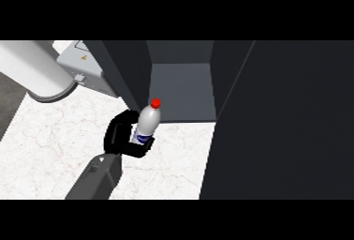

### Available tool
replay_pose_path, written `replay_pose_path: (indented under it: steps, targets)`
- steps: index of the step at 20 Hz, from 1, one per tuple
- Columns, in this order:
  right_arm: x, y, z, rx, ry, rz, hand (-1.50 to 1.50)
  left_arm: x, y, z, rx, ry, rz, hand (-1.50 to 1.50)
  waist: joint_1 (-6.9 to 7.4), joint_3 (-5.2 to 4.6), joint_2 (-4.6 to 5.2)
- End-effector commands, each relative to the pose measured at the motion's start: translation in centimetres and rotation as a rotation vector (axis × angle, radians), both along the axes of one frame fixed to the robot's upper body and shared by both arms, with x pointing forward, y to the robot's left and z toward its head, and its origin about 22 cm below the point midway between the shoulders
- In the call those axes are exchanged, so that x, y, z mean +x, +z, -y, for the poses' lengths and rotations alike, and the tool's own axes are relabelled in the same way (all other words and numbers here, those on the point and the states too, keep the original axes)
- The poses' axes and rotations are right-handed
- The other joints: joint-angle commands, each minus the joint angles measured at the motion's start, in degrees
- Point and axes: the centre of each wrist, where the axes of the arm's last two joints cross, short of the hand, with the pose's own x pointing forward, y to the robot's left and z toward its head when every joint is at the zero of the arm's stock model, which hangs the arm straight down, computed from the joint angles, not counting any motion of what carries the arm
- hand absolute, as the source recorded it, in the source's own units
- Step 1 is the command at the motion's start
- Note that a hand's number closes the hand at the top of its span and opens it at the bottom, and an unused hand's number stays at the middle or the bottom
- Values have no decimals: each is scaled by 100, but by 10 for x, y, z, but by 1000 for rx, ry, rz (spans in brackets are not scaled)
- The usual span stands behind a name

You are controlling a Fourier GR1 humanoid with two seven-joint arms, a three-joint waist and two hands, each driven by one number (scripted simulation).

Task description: Pick up the bottled water, place it into the cabinet and close the cabinet

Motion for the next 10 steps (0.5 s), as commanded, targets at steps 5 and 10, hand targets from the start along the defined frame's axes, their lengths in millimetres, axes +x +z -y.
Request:
replay_pose_path:
  steps: [5,10]
  targets:
    - [-12,1,20,117,60,7,-150,28,37,44,-36,-25,58,150,-244,7,-34]
    - [6,1,28,108,46,44,-150,51,73,63,-11,-41,59,150,-206,7,-19]
